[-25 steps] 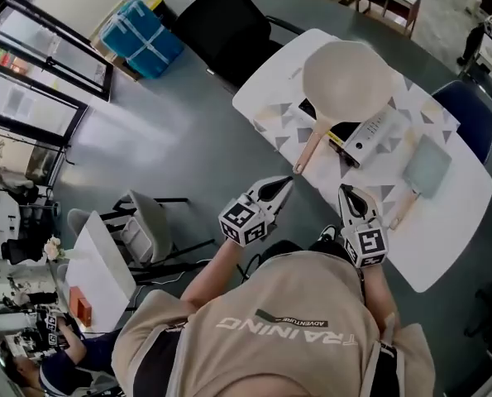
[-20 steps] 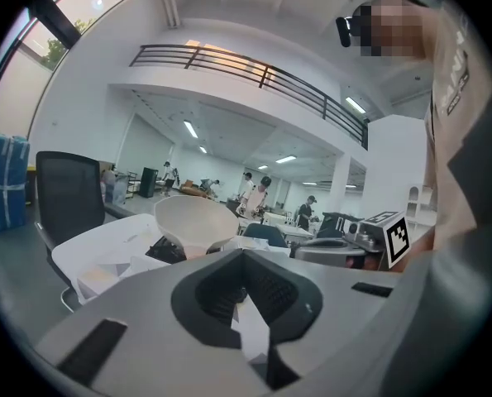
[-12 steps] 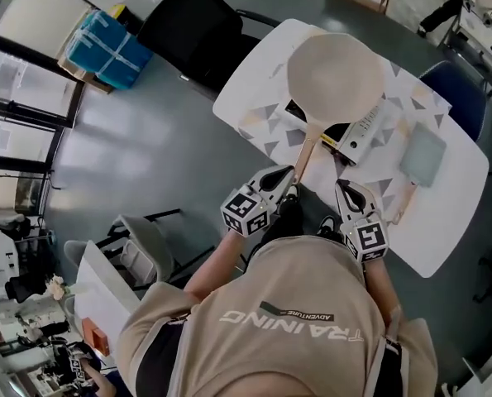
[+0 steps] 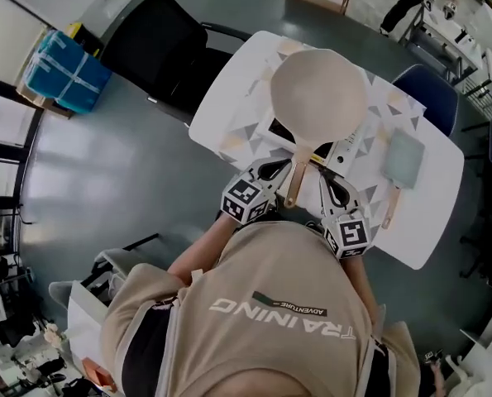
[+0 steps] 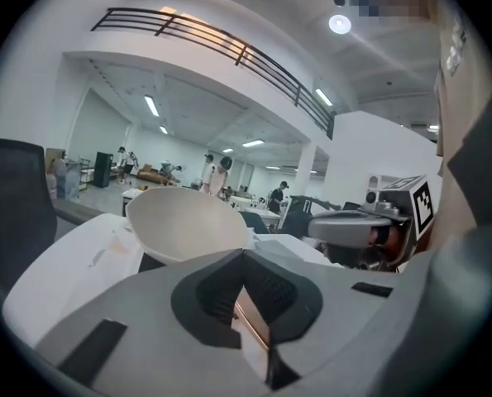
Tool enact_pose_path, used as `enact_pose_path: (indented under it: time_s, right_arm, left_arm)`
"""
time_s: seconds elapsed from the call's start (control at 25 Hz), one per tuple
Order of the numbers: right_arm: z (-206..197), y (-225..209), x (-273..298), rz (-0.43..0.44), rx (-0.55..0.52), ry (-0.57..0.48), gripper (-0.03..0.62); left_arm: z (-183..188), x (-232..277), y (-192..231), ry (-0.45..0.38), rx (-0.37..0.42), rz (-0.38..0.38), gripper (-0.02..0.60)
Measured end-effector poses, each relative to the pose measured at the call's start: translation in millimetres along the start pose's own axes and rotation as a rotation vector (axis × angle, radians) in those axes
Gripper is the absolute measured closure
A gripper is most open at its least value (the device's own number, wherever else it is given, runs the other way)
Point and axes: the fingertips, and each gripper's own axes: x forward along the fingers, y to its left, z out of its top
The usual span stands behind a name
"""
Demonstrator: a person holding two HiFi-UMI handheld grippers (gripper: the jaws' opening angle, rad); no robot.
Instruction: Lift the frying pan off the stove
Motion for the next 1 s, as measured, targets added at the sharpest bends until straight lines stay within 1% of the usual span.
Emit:
enact_pose_path:
  time_s: [0.16,0.28,0.48,0.52,0.56,0.6,0.64,0.68,0.72,0.84,0.88,0.92,1.0]
  right_arm:
    - [-3.0,-4.4,4.3,-0.087,0.016,0.015,0.597]
    - [-9.8,-9.2,2.7,-0.137,0.035,0.032,0.597]
    - [-21.1,-22.1,-4.7,-0.165,0.07,0.062,0.597]
    - [-19.0,-26.5,-4.2,-0.166,0.074,0.057,0.597]
    - [-16.1,-30.9,-3.3,-0.167,0.076,0.05,0.597]
    - [-13.6,-34.8,-2.1,-0.166,0.077,0.043,0.597]
    - [-11.8,-38.0,-0.7,-0.163,0.078,0.039,0.597]
    - [-10.9,-40.1,0.8,-0.158,0.078,0.036,0.597]
    - [-10.5,-41.2,2.2,-0.151,0.077,0.034,0.597]
    - [-10.5,-42.2,5.2,-0.132,0.069,0.033,0.597]
    - [-11.1,-43.3,5.3,-0.131,0.068,0.036,0.597]
    - [-12.1,-44.7,5.2,-0.132,0.069,0.039,0.597]
    - [-14.9,-48.3,4.4,-0.143,0.072,0.045,0.597]
  left_arm:
    - [-8.3,15.1,11.5,0.047,-0.054,-0.085,0.58]
    - [-17.2,27.7,20.7,0.082,-0.131,-0.13,0.58]
    - [-27.6,36.9,33.5,0.103,-0.372,-0.17,0.578]
    - [-30.5,38.2,35.4,0.121,-0.411,-0.178,0.555]
    - [-33.9,39.6,35.7,0.145,-0.439,-0.187,0.476]
    - [-37.7,41.0,34.7,0.172,-0.459,-0.197,0.428]
    - [-41.9,42.5,33.0,0.197,-0.478,-0.206,0.417]
    - [-46.1,44.0,30.7,0.218,-0.506,-0.218,0.406]
    - [-50.1,45.9,28.2,0.235,-0.551,-0.236,0.398]
    - [-57.9,55.1,21.5,0.253,-0.763,-0.319,0.381]
    - [-58.8,58.8,20.2,0.253,-0.819,-0.344,0.382]
    - [-59.7,62.4,19.9,0.254,-0.853,-0.364,0.38]
    - [-62.5,70.7,21.9,0.269,-0.886,-0.383,0.38]
